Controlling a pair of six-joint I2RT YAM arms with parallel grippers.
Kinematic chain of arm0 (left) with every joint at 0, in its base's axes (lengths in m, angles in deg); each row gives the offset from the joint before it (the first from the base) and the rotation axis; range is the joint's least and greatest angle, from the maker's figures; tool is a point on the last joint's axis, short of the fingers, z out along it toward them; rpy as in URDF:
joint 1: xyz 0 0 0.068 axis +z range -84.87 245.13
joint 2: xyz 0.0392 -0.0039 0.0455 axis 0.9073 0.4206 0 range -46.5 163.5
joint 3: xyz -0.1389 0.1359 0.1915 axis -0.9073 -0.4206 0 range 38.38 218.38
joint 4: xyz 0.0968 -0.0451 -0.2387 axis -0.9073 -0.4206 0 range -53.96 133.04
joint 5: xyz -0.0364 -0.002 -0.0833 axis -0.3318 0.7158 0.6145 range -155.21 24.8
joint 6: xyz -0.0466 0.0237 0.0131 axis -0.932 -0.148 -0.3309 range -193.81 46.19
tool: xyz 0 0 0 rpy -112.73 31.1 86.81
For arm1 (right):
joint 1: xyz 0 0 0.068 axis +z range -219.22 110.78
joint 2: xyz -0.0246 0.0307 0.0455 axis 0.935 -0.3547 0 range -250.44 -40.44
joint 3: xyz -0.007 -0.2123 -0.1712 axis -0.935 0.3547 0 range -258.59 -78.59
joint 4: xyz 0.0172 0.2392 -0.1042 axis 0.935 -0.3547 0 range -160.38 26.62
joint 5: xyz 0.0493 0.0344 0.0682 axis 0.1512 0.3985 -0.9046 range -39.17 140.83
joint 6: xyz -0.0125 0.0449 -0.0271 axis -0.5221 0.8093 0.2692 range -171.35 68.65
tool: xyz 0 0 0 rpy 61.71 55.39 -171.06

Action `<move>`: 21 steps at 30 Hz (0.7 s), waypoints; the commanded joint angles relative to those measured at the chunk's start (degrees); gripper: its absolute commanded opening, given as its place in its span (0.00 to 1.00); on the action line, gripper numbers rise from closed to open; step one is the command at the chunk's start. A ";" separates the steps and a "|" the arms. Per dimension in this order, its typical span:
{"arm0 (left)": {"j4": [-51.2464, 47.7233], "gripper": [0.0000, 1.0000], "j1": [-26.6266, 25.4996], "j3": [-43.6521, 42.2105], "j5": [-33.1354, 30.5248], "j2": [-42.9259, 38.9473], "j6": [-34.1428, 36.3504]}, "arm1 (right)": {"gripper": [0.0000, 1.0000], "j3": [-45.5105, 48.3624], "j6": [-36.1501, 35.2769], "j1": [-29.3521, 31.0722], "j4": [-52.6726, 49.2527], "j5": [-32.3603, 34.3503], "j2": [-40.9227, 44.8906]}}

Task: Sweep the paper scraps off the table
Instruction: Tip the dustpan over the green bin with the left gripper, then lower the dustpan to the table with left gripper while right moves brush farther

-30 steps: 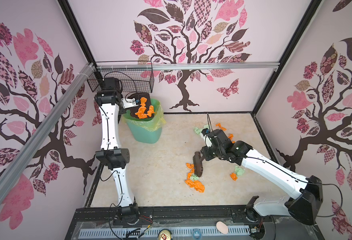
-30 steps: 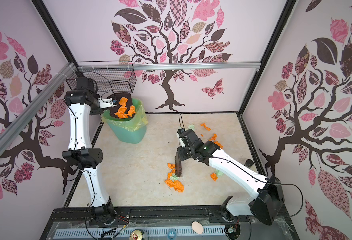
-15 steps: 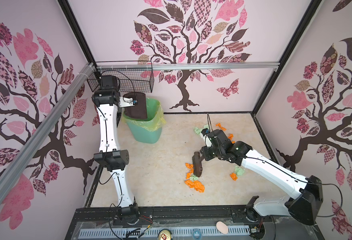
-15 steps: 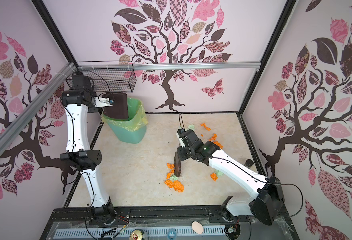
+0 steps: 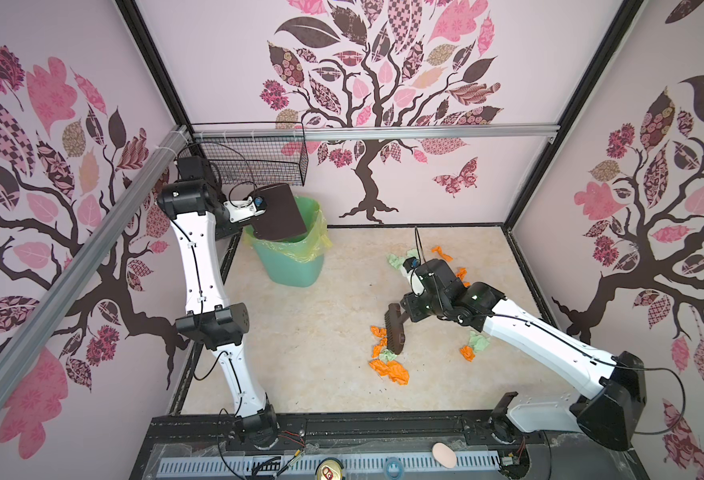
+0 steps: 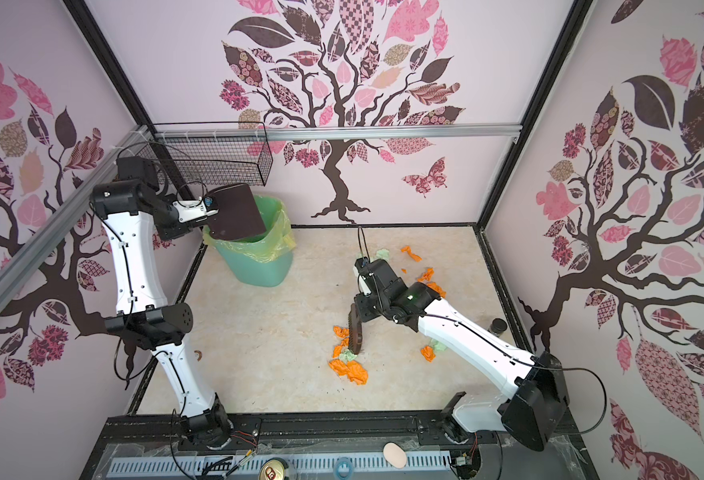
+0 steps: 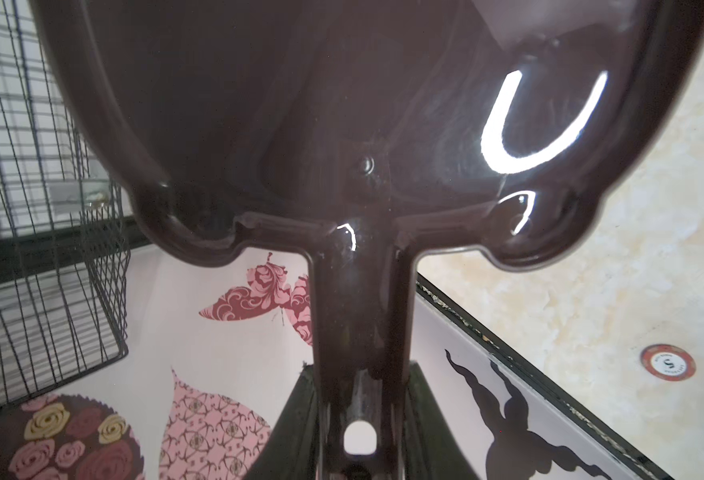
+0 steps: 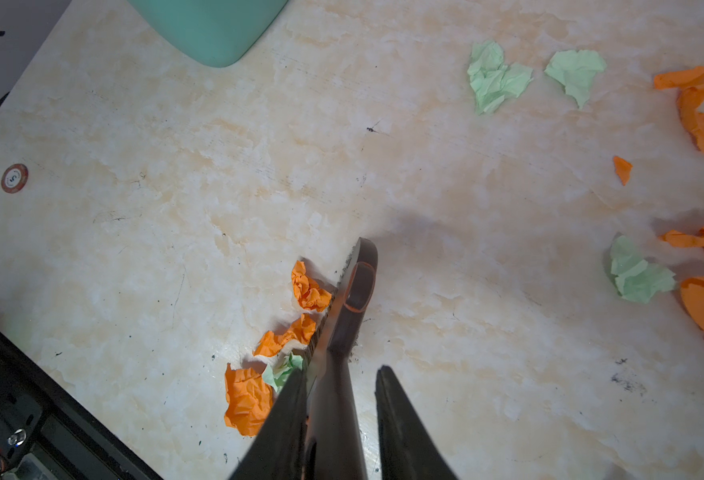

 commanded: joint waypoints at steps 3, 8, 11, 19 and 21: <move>-7.75 0.00 1.13 0.25 6.81 -4.94 -0.25 | 0.00 -0.15 -0.26 0.04 -7.17 1.79 -2.22; -10.04 0.00 0.15 -11.97 12.19 -16.17 0.51 | 0.00 -3.22 -0.89 0.03 -8.74 3.45 -2.15; -10.07 0.00 -1.96 -24.50 13.66 -25.73 1.38 | 0.00 -6.42 -1.27 0.02 -10.46 5.20 -1.99; -4.06 0.00 -5.16 -57.80 14.28 -43.17 0.73 | 0.00 -21.95 -3.39 -0.14 -18.40 11.04 -3.23; 0.96 0.00 -6.07 -67.01 12.22 -46.68 -0.21 | 0.00 -26.89 -3.89 -0.13 -20.63 13.89 -4.87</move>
